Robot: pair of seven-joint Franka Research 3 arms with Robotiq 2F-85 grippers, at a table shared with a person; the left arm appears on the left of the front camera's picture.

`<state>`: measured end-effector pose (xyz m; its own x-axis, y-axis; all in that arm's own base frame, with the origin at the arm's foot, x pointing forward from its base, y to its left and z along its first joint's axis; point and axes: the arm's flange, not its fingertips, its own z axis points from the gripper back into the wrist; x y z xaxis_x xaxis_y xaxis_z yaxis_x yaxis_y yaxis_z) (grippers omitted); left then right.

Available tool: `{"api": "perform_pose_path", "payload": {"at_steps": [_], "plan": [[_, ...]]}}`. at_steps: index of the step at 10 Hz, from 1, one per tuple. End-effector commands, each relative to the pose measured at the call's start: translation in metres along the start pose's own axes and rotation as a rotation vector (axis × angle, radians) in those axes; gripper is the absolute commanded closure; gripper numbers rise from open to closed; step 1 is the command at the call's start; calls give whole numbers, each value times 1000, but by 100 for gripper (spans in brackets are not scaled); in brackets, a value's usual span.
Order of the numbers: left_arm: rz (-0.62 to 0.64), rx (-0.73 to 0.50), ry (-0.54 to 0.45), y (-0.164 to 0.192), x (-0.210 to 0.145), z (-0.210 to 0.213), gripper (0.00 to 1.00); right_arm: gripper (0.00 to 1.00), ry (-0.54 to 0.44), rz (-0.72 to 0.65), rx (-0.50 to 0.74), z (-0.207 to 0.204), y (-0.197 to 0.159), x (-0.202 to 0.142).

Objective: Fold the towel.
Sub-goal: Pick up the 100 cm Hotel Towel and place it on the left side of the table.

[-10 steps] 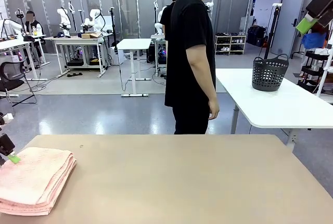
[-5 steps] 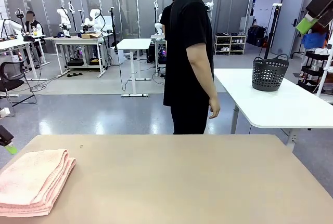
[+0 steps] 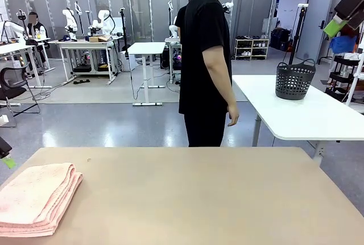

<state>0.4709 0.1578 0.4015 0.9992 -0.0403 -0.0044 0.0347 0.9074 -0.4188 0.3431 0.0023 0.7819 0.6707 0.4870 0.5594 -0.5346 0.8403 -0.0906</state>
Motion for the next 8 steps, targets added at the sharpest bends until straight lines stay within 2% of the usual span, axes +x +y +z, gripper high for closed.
{"api": "perform_pose_path", "payload": {"at_steps": [1, 8], "plan": [[-1, -11, -14, 3, 8, 0, 0, 0, 4, 12, -2, 0, -2, 0], [-1, -11, -14, 3, 8, 0, 0, 0, 4, 12, -2, 0, -2, 0]]}}
